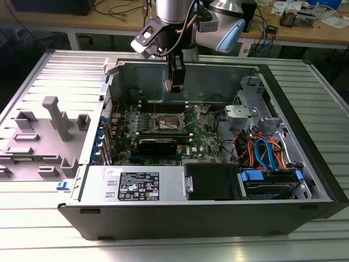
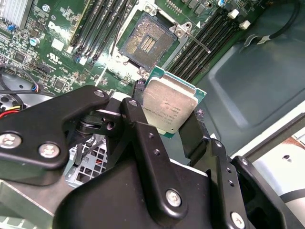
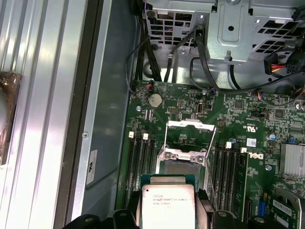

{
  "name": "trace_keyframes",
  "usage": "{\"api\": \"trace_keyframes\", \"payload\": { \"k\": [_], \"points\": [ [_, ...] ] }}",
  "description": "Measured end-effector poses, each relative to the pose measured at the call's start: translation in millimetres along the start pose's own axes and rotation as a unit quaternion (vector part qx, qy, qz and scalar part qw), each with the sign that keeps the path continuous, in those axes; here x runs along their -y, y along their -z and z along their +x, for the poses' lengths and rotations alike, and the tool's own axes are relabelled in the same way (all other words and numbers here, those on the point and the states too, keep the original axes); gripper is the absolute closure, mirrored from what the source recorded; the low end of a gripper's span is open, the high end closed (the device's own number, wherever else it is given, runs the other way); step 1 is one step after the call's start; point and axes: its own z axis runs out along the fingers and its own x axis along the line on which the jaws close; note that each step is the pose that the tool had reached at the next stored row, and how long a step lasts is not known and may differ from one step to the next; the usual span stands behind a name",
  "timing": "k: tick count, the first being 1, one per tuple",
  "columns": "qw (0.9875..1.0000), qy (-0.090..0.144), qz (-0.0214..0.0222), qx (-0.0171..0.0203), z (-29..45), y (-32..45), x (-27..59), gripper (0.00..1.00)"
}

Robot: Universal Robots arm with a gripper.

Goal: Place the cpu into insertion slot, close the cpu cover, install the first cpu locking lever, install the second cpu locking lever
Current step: 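Place the cpu into insertion slot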

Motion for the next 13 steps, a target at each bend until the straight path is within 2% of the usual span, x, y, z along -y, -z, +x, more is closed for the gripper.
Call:
{"api": "trace_keyframes", "payload": {
  "k": [13],
  "points": [
    [1.0, 0.0, 0.0004, -0.0022, -0.3, -2.5, 0.2, 0.46]
  ]
}}
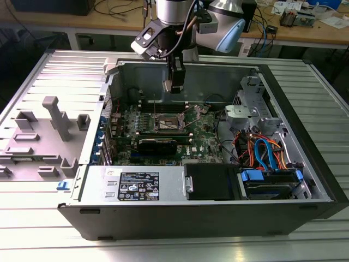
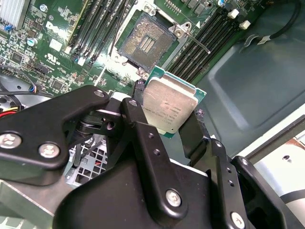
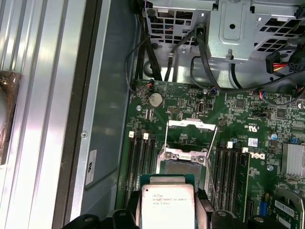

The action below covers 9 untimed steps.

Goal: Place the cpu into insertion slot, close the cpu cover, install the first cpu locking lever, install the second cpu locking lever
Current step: 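Place the cpu into insertion slot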

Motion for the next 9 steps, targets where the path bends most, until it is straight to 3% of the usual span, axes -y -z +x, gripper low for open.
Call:
{"api": "trace_keyframes", "payload": {
  "k": [9],
  "points": [
    [1.0, 0.0, 0.0003, -0.002, -0.3, -2.4, 0.2, 0.46]
  ]
}}
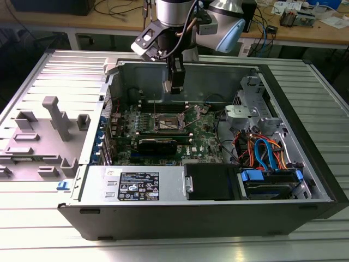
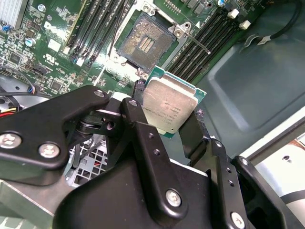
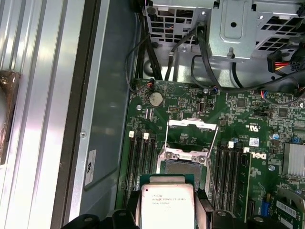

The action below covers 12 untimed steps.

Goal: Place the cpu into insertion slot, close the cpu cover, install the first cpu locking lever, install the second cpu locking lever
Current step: 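Place the cpu into insertion slot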

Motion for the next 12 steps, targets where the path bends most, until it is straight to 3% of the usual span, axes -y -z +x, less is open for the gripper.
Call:
{"api": "trace_keyframes", "payload": {
  "k": [12],
  "points": [
    [1.0, 0.0, 0.001, -0.0023, -0.6, -3.1, 0.2, 0.46]
  ]
}}
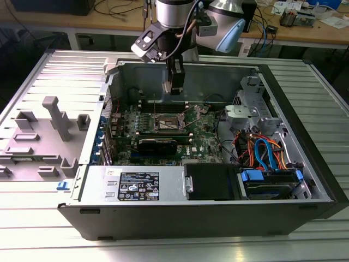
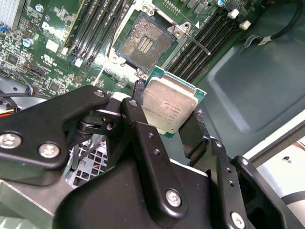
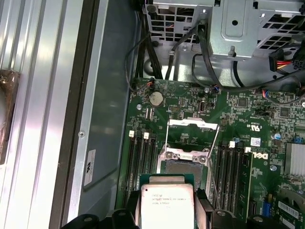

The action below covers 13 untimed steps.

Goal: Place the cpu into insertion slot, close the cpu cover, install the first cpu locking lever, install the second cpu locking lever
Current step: 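Place the cpu into insertion slot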

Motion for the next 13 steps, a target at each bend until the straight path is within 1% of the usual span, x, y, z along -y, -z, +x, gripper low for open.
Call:
{"api": "trace_keyframes", "payload": {
  "k": [2, 4, 7, 11, 13],
  "points": [
    [1.0, 0.0, 0.0021, -0.0006, -0.9, -1.5, 0.2, 0.46],
    [1.0, -0.001, 0.0063, -0.0026, -3.1, -3.4, 0.6, 0.46],
    [1.0, -0.002, 0.0066, -0.0027, -4.8, -4.8, 0.9, 0.46],
    [0.9999, -0.015, 0.0058, -0.002, -6.1, -5.5, 1.0, 0.46],
    [0.9999, -0.015, 0.0057, -0.002, -6.1, -5.5, 1.0, 0.46]
  ]
}}
